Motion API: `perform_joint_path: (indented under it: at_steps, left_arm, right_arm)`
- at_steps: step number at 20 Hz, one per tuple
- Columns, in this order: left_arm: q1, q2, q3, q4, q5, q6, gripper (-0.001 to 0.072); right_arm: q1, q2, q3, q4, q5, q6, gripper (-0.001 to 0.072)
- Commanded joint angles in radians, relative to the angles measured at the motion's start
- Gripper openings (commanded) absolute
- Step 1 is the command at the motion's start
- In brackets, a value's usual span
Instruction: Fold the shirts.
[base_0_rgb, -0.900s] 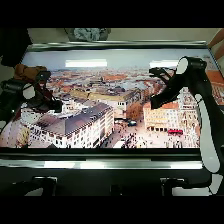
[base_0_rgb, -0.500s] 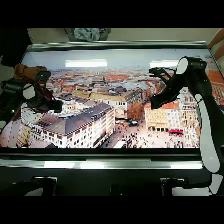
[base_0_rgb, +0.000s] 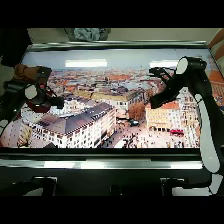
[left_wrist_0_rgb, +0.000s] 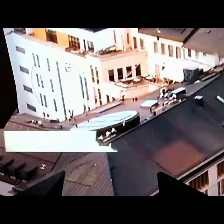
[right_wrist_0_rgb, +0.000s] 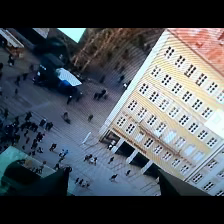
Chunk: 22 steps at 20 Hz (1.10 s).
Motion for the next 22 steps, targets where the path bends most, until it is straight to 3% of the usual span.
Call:
perform_joint_path:
  at_steps: [1, 3, 6, 8, 11, 14, 16, 17, 19, 22]
  left_arm:
    - [-0.001, -0.036, 0.0, -0.001, 0.206, -0.018, 0.0665]
    - [-0.002, -0.059, 0.0, -0.041, 0.276, -0.083, 0.0666]
    - [0.031, -0.099, 0.031, -0.032, 0.529, -0.031, 0.0669]
    - [0.12, -0.208, 0.2, -0.032, 0.476, -0.045, 0.068]
    - [0.317, -0.465, 0.591, -0.033, 0.265, -0.05, 0.068]
    - [0.502, -0.668, 0.855, -0.038, 0.1, -0.192, 0.068]
    - [0.602, -0.681, 0.783, -0.09, 0.136, -0.3, 0.068]
    - [0.642, -0.682, 0.737, -0.142, 0.169, -0.332, 0.072]
    - [0.687, -0.69, 0.687, -0.238, 0.245, -0.343, 0.072]
    - [0.685, -0.719, 0.687, -0.187, 0.288, -0.345, 0.072]
  right_arm:
    - [-0.001, 0.0, 0.0, -0.017, -0.082, 0.002, 0.0666]
    - [-0.001, 0.0, -0.001, -0.05, -0.16, 0.002, 0.0666]
    - [0.0, 0.0, 0.0, -0.055, -0.258, 0.002, 0.0665]
    - [0.0, 0.0, -0.001, -0.055, -0.265, 0.002, 0.0665]
    - [0.0, -0.002, -0.001, -0.023, -0.242, 0.004, 0.0664]
    - [0.0, -0.002, -0.002, 0.04, -0.213, 0.046, 0.0664]
    - [0.0, -0.002, -0.003, 0.079, -0.21, 0.051, 0.0664]
    - [0.0, -0.002, -0.004, 0.088, -0.213, 0.051, 0.0664]
    - [0.001, -0.002, -0.004, 0.099, -0.215, 0.051, 0.0665]
    - [0.001, -0.002, -0.004, 0.11, -0.199, 0.051, 0.0665]
